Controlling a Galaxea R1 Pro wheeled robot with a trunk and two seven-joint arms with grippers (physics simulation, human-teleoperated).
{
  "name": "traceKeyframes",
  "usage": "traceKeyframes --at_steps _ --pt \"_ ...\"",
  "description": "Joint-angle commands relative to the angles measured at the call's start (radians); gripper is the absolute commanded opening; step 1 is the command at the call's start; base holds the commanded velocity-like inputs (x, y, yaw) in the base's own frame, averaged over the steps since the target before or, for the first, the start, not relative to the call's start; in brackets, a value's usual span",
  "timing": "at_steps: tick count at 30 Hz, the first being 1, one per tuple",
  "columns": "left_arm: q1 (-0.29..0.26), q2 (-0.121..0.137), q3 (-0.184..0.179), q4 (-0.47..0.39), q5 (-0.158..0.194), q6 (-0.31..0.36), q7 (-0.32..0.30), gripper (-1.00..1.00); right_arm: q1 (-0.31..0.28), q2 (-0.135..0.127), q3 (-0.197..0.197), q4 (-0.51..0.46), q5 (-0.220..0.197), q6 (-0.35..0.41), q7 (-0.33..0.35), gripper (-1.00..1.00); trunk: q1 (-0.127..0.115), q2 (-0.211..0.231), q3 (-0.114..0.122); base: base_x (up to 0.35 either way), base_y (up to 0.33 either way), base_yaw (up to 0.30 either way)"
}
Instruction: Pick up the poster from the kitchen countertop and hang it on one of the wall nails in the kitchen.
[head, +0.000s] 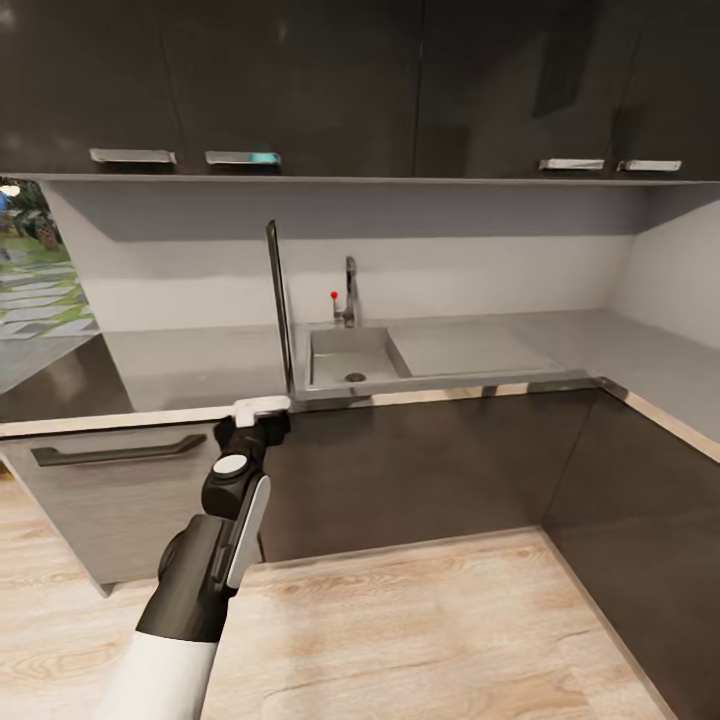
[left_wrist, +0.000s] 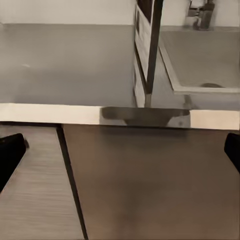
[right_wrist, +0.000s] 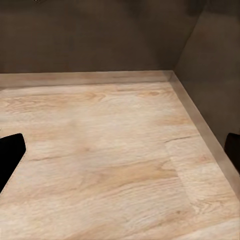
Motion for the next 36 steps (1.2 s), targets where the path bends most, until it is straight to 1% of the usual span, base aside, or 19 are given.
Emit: traceKeyframes --at_steps 1,9,16,25,31,36 --pt "-0.001 0.000 -0.001 -0.002 -0.003 0.006 0.007 1.00 0.000 0.000 0.000 -0.001 0.011 0.000 -0.009 1.00 0.000 -0.001 -0.001 0.053 0.005 0.067" --pt "-0.001 0.000 -0.002 -0.004 -0.001 0.008 0.011 1.00 0.000 0.000 0.000 -0.001 0.012 0.000 -0.009 1.00 0.000 -0.001 -0.001 0.276 0.001 0.008" --pt "-0.001 0.000 -0.002 -0.005 -0.001 0.008 0.011 1.00 0.000 0.000 0.000 -0.001 0.012 0.000 -0.009 1.00 0.000 -0.001 -0.001 0.125 -0.045 0.001" --pt "-0.001 0.000 0.000 -0.005 -0.002 0.008 0.011 1.00 0.000 0.000 0.000 0.000 0.012 0.000 -0.009 1.00 0.000 -0.001 -0.001 0.244 -0.121 0.000" --pt "-0.001 0.000 0.000 -0.006 -0.002 0.008 0.010 1.00 0.000 0.000 -0.001 0.000 0.012 0.000 -0.009 1.00 0.000 -0.001 -0.001 0.068 -0.025 0.000" --pt "-0.001 0.000 0.000 -0.006 -0.003 0.008 0.011 1.00 0.000 0.000 -0.001 0.000 0.012 0.000 -0.009 1.00 0.000 -0.001 -0.001 0.233 -0.003 0.000"
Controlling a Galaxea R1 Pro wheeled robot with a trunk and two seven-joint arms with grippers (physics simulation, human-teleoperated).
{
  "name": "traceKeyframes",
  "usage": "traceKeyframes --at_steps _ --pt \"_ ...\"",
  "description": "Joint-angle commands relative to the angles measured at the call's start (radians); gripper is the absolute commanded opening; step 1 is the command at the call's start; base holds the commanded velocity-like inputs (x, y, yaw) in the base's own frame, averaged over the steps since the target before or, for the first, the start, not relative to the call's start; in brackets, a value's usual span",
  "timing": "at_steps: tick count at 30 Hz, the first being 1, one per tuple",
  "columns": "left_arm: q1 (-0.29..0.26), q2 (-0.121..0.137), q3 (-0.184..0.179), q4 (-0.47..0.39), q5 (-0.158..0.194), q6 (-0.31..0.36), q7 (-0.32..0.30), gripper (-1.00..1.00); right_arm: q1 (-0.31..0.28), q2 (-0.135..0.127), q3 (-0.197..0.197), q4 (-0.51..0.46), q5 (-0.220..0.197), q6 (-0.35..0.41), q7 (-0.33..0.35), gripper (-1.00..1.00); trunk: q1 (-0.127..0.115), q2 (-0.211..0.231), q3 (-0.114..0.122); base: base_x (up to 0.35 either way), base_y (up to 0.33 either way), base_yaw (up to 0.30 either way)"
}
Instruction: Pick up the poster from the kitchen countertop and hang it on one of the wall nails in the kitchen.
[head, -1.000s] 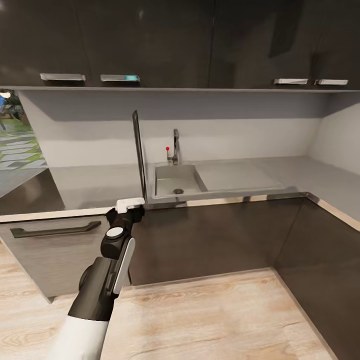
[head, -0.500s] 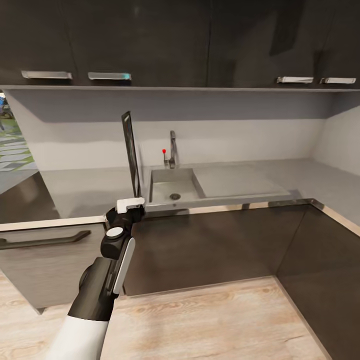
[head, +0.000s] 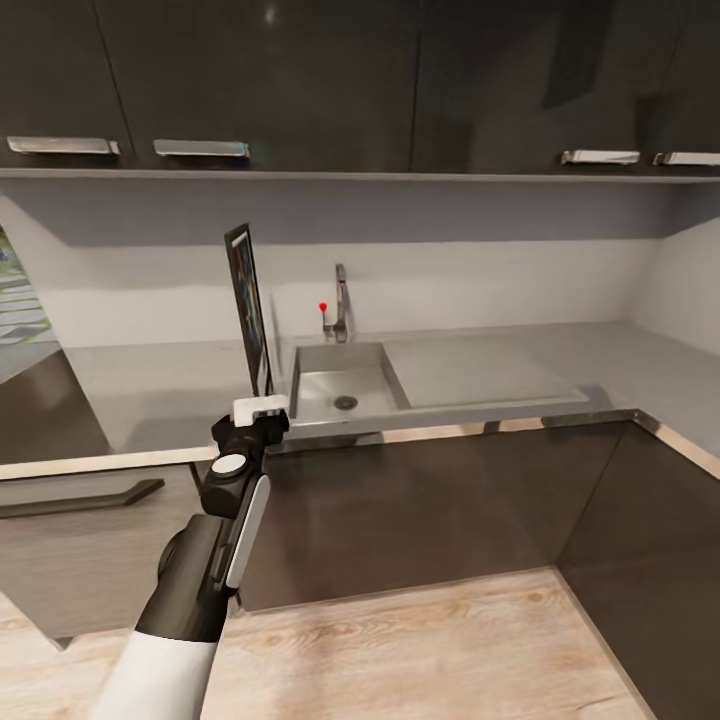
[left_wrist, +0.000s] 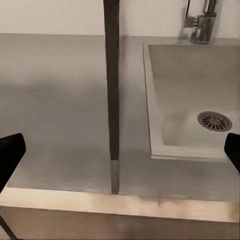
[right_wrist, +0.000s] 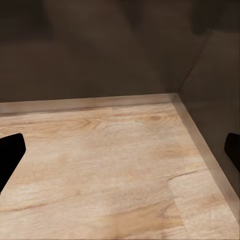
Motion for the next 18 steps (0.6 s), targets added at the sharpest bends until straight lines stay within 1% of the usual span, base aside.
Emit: traceKeyframes --at_steps 1,5,14,18 --pt "-0.001 0.000 -0.001 -0.001 -0.003 0.006 0.004 1.00 0.000 0.000 0.000 -0.001 0.011 0.000 -0.009 1.00 0.001 0.000 -0.001 0.282 -0.001 0.000" --pt "-0.001 0.000 0.000 -0.001 -0.003 0.006 0.004 1.00 0.000 -0.001 0.000 -0.001 0.011 0.000 -0.009 1.00 0.001 0.000 -0.001 0.158 -0.001 0.000" --pt "-0.001 0.000 0.001 -0.001 -0.003 0.006 0.004 1.00 0.000 -0.001 0.000 -0.001 0.011 0.000 -0.009 1.00 0.001 0.000 -0.001 0.035 0.000 0.000" --pt "0.000 0.000 0.003 -0.007 -0.003 0.005 0.004 1.00 0.000 -0.001 0.000 -0.001 0.011 0.000 -0.009 1.00 0.001 0.000 -0.001 0.207 0.000 0.000"
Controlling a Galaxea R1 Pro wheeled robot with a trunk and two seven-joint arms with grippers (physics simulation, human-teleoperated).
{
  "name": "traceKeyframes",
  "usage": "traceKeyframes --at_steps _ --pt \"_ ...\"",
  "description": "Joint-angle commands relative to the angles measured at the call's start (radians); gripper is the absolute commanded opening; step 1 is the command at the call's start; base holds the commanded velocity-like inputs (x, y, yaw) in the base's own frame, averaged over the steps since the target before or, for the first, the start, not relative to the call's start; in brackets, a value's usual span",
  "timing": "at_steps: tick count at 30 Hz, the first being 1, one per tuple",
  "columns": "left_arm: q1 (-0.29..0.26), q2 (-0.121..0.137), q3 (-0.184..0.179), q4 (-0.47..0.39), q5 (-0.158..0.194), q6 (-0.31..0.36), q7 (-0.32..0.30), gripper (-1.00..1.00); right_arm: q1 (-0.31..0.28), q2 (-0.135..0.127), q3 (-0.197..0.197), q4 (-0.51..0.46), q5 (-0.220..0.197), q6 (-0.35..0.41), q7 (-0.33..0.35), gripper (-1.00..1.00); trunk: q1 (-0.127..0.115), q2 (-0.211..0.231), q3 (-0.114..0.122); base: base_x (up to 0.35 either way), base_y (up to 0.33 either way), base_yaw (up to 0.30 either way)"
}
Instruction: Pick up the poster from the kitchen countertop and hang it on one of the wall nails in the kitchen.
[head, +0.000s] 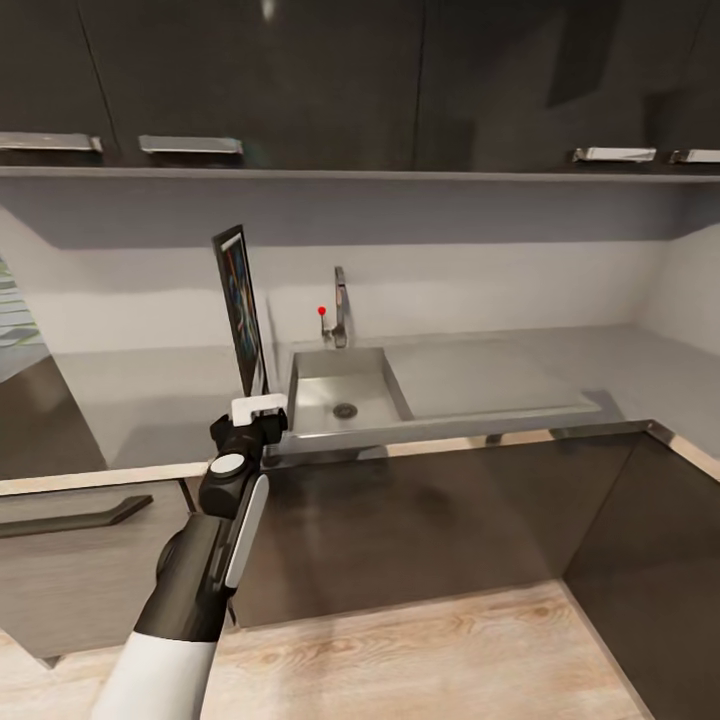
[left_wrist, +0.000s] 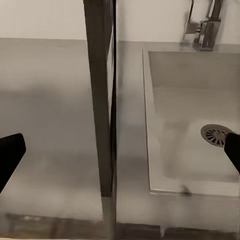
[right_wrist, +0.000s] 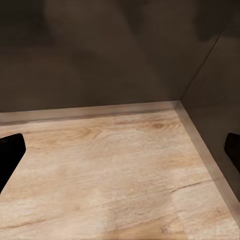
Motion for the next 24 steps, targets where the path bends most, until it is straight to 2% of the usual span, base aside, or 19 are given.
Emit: traceKeyframes --at_steps 1,5,24 --pt "-0.001 0.000 0.000 -0.006 -0.003 0.006 0.004 1.00 0.000 0.000 0.000 -0.001 0.011 0.000 -0.009 1.00 0.000 0.000 -0.001 0.244 0.000 0.000" --pt "-0.001 0.000 0.001 -0.011 -0.003 0.007 0.004 1.00 0.000 0.000 0.000 0.000 0.011 0.000 -0.009 1.00 0.000 0.000 -0.001 0.134 0.000 0.000" --pt "-0.001 0.000 0.011 -0.012 -0.003 0.004 0.002 1.00 0.000 0.000 0.001 0.001 0.012 0.000 -0.008 1.00 0.000 0.000 -0.001 0.028 0.012 0.000"
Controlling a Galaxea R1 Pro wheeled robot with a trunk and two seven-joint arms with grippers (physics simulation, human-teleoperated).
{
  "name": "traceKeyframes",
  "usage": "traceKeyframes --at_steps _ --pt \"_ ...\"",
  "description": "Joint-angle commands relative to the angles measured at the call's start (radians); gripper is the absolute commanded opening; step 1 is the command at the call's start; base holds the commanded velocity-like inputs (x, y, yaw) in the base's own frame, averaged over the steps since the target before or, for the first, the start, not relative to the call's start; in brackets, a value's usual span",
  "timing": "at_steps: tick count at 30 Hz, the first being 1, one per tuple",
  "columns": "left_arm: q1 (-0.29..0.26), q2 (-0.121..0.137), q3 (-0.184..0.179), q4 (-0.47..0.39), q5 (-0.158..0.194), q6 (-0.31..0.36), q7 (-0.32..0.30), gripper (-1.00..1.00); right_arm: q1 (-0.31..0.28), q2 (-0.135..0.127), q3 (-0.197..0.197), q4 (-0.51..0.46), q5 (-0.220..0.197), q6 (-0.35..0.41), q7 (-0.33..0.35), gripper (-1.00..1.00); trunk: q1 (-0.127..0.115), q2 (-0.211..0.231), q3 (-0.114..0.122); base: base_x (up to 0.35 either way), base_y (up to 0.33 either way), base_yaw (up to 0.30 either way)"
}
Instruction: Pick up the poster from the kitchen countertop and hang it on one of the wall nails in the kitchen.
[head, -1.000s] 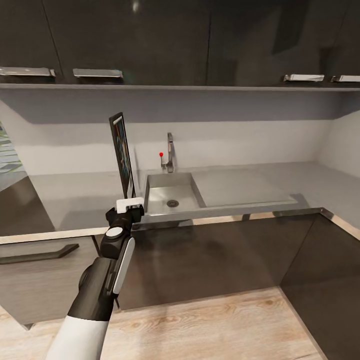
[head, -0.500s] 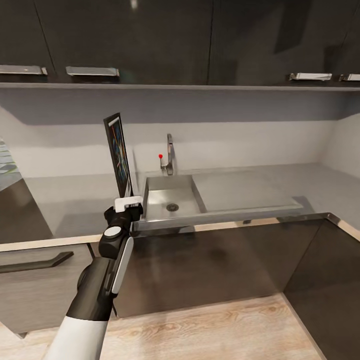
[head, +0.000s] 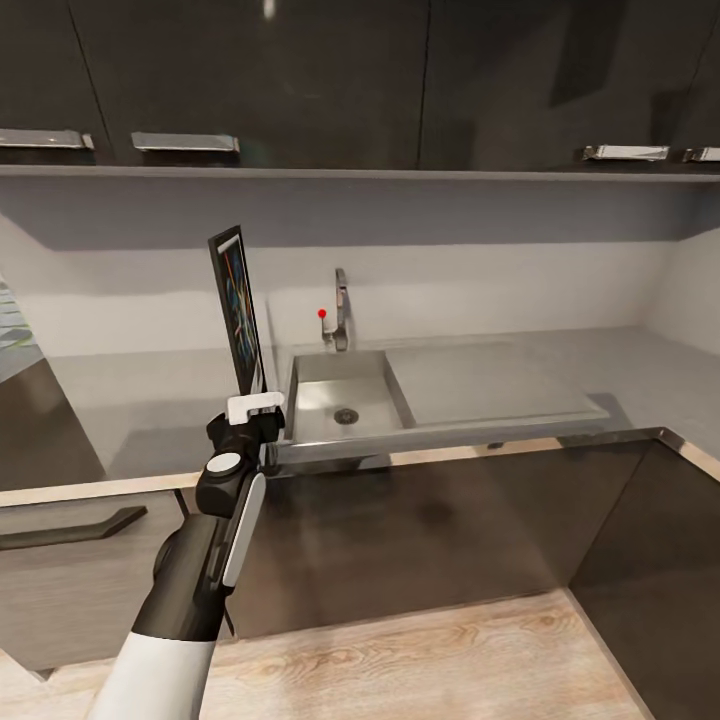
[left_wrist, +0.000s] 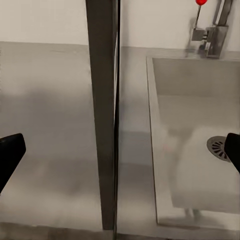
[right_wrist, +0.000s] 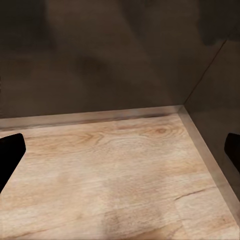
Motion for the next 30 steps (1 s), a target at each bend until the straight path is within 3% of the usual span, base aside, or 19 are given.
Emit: traceKeyframes --at_steps 1,16,22,30 --pt "-0.001 0.000 -0.001 0.000 -0.003 0.006 0.003 1.00 0.000 0.000 0.000 -0.001 0.011 0.000 -0.009 1.00 0.000 0.000 -0.001 0.011 0.007 0.000" --pt "0.003 0.000 0.000 0.024 -0.003 -0.003 0.001 1.00 0.000 0.000 0.000 -0.001 0.011 0.000 -0.009 1.00 0.000 0.000 -0.001 0.002 0.001 0.000" --pt "0.004 0.000 0.001 0.097 -0.002 -0.117 0.000 1.00 0.000 0.000 0.000 -0.001 0.011 0.000 -0.009 1.00 0.000 0.000 -0.001 0.000 0.000 0.000" --pt "0.005 0.000 0.001 0.105 -0.002 -0.138 0.000 1.00 0.000 0.000 0.000 -0.001 0.011 0.000 -0.009 1.00 0.000 0.000 -0.001 0.072 0.050 0.000"
